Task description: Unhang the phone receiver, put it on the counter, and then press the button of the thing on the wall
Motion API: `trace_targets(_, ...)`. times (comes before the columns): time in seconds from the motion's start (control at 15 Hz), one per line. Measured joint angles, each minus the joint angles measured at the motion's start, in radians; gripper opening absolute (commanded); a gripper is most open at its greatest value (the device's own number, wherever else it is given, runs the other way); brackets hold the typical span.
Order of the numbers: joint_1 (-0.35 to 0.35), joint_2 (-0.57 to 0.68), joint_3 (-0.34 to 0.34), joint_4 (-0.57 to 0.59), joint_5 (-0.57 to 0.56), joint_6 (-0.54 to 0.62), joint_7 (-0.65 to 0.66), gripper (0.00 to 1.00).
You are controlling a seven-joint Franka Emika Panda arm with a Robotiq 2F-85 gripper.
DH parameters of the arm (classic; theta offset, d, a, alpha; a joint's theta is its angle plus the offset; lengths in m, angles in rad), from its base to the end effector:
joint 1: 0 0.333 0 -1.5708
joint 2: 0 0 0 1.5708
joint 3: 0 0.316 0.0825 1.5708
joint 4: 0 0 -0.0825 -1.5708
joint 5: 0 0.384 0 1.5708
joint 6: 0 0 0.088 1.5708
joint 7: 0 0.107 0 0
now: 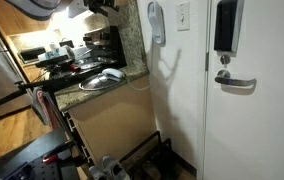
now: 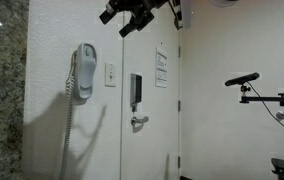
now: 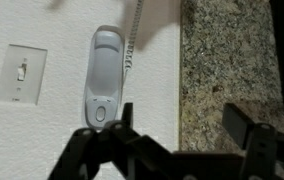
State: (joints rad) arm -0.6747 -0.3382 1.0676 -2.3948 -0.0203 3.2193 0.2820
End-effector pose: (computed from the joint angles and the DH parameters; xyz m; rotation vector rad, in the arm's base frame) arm 0.4673 0.2356 0.4967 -2.6773 -0.3602 -1.5091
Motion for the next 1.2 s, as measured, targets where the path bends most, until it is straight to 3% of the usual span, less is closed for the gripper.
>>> trace_targets(0.47,-0.054,0.017,0.032,0.033,0.041,-0.024,0.070,0.08)
trace_targets(0.53,-0.063,0.016,0.035,0.035,0.052,-0.026,0.084,0.25)
trace_targets(0.67,-0.079,0.013,0.041,0.037,0.070,-0.026,0.109,0.10)
trace_targets(0.93,-0.085,0.012,0.044,0.040,0.074,-0.026,0.118,0.09)
trace_targets(1.0,-0.085,0.012,0.045,0.040,0.074,-0.026,0.118,0.02)
trace_targets(1.2,-0.084,0.018,0.045,0.040,0.074,-0.026,0.117,0.00)
